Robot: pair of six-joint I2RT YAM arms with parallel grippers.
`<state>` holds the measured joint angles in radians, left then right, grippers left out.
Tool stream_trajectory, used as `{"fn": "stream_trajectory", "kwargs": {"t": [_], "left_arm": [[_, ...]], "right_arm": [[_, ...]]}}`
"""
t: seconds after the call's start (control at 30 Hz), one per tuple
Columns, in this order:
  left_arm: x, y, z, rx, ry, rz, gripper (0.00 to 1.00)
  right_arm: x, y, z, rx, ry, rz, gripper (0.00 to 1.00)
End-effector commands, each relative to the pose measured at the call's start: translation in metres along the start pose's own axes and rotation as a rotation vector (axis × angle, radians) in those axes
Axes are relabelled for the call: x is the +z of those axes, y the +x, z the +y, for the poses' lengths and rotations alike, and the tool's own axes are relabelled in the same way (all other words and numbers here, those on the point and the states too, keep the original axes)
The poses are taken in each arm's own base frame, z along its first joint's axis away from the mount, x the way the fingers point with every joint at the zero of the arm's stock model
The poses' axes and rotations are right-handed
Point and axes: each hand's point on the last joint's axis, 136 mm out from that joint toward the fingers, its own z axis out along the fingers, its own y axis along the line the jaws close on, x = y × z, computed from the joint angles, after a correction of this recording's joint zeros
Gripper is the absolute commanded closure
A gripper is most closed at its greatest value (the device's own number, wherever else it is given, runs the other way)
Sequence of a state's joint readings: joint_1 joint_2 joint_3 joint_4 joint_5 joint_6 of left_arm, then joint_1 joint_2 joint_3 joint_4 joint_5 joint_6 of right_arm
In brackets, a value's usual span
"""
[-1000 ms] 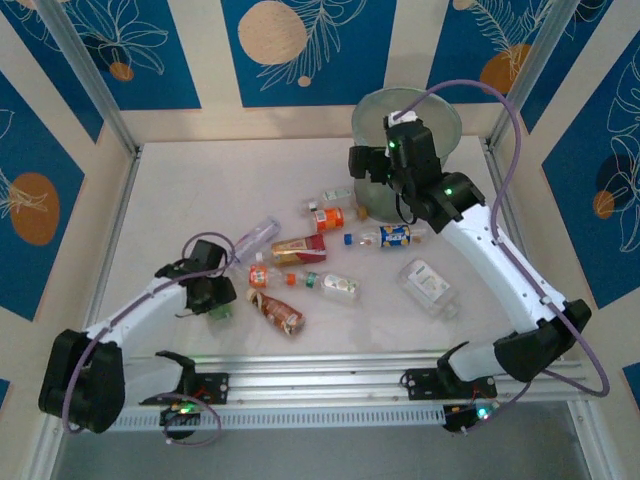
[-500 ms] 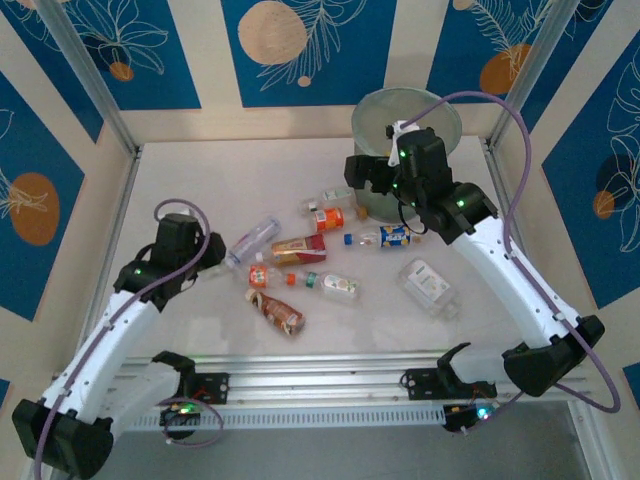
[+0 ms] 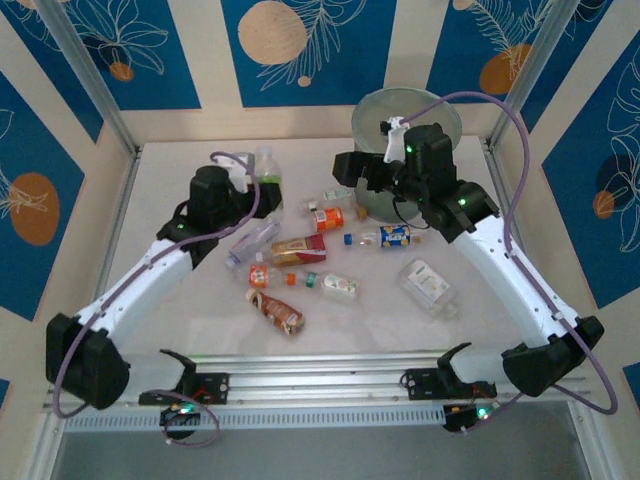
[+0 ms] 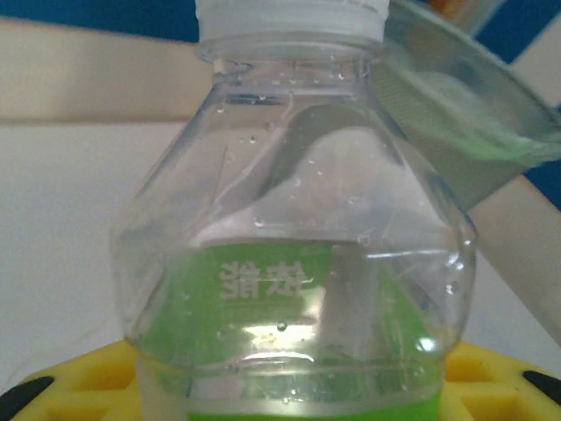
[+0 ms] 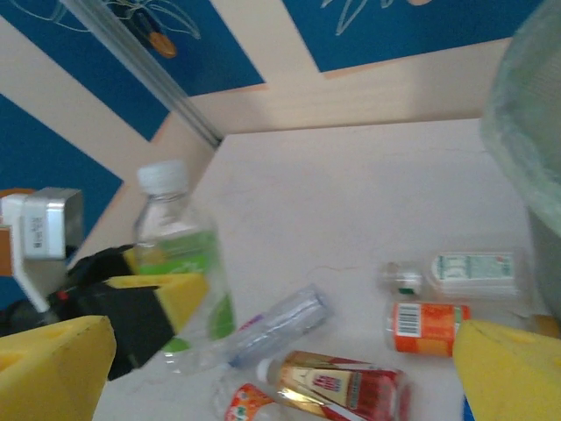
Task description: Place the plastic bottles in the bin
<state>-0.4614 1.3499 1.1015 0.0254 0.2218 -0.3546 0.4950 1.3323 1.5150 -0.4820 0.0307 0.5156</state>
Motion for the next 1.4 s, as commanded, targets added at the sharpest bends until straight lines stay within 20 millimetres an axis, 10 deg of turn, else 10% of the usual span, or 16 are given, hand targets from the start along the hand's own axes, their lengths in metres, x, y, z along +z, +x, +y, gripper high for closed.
{"fn": "stream_trajectory", "kwargs": {"t": [0.0,0.6,0.93,1.03,1.17,1.37], "left_arm": [[0.006,-0.042,-0.056,0.209,0.230,-0.125,0.53],[0.023,-0.040,-0.121,0.387,0.474,-0.052,0.54],[0.018,-0.039,-0.124,0.400,0.465,-0.048,0.52],[0.018,-0.041,-0.123,0.394,0.457,-0.051,0.42],[0.016,-0.045,-0.120,0.390,0.430,-0.059,0.01],[0.000,-0.053,-0.106,0.387,0.307,-0.086,0.01]], "right_arm": [[0.005,-0.015,0.032,0.015,-0.165,0.009,0.03],[0.059,-0.037,0.038,-0.082,-0.162,0.022,0.26],[0.058,-0.043,0.027,-0.099,-0.096,-0.021,0.68],[0.057,-0.045,0.023,-0.093,-0.074,-0.030,0.82],[0.055,-0.052,0.017,-0.107,-0.033,-0.061,0.83],[0.039,-0.091,-0.009,-0.167,0.144,-0.201,0.83]]}}
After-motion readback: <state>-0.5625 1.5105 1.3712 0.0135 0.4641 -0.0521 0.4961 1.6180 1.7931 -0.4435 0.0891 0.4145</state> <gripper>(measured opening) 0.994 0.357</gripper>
